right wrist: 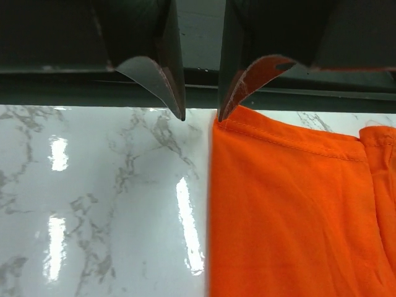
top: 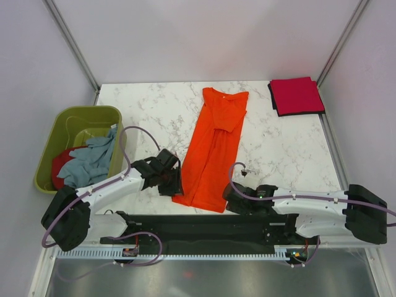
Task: Fold and stack the t-shirts
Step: Fold the tshirt
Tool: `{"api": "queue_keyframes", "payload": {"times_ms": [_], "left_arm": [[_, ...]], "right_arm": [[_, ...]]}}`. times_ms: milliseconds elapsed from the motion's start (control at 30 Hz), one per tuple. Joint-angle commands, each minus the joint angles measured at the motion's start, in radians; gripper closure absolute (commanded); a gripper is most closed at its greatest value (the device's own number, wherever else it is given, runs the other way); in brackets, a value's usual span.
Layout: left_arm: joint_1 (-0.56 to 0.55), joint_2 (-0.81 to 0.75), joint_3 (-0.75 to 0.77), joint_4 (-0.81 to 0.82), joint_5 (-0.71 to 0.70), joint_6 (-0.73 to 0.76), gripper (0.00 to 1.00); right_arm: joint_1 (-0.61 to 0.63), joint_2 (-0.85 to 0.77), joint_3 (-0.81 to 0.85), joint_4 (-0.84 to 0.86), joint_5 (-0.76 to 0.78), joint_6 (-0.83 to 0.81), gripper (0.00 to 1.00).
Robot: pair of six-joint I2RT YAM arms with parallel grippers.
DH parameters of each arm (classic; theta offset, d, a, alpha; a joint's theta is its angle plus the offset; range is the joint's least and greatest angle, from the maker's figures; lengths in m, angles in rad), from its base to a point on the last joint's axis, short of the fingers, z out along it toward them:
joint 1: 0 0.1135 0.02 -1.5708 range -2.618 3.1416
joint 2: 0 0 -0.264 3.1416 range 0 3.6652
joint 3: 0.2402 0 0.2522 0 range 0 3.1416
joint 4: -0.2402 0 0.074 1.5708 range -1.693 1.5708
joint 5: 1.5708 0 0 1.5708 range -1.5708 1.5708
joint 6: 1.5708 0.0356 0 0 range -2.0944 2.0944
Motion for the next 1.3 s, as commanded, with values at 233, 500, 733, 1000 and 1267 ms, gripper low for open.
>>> {"api": "queue_keyframes", "payload": {"times_ms": [233,500,733,1000,1267], "left_arm": [[0.062,0.005,0.052,-0.042,-0.038,0.064,0.51],[0.062,-0.049,0.094,-0.09,-0.013,0.079,0.51],[0.062,-0.032,0.046,-0.071,0.01,0.052,0.51],[0.058,0.007,-0.092,0.12,0.156,-0.019,0.54],[0.052,0.025,-0.175,0.268,0.212,-0.065,0.62]], "right_arm": [[0.013,0.147,0.043,0.145,-0.031,0.079,0.63],[0.018,0.117,0.001,0.114,-0.02,0.079,0.91],[0.018,-0.036,-0.04,0.005,0.047,0.067,1.0],[0.017,-0.047,-0.032,-0.03,0.049,0.038,1.0],[0.018,-0.069,-0.051,-0.03,0.054,0.039,1.0]]}}
